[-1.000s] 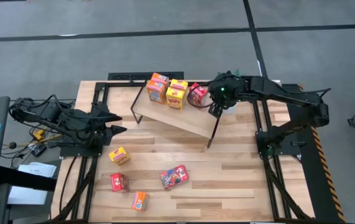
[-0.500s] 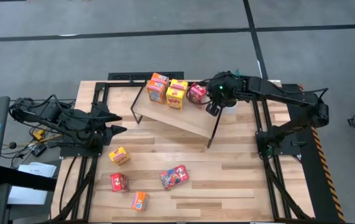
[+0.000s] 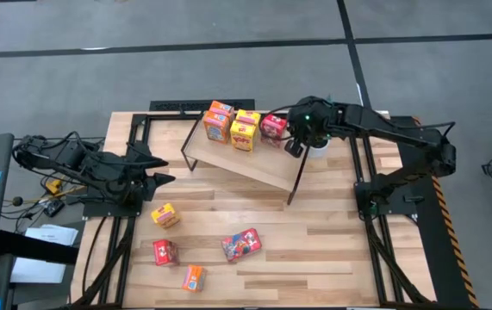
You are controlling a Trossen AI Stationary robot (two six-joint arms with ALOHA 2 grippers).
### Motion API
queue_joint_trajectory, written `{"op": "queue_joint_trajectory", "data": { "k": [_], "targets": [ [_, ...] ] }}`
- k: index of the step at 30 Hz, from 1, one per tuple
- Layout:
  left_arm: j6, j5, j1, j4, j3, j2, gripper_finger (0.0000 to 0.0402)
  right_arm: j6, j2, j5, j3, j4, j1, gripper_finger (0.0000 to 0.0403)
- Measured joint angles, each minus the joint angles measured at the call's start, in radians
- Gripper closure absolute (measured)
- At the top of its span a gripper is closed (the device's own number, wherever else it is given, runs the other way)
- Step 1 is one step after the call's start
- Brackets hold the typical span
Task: Stack cereal on shelf
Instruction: Put the middle red cereal box on the shelf
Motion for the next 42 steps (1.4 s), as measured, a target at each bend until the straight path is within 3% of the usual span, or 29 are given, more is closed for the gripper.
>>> {"op": "queue_joint_trajectory", "data": {
  "k": [11,17,24,42],
  "targets": [
    [0.000,0.000,0.000,-0.001,0.000,0.000,0.0101,0.088,-0.144,-0.062,0.002,-0.016,0.030,0.0352],
    [0.000,0.000,0.000,-0.002,0.000,0.000,0.0101,0.098,-0.148,-0.066,-0.037,0.009,0.088,0.0380],
    [0.000,0.001,0.000,-0.002,0.000,0.000,0.0101,0.102,-0.141,-0.056,-0.203,0.235,0.121,0.0391],
    [-0.015,0.001,0.000,-0.002,0.000,0.000,0.0101,0.087,-0.142,-0.024,-0.259,0.304,-0.004,0.0376]
  ]
}}
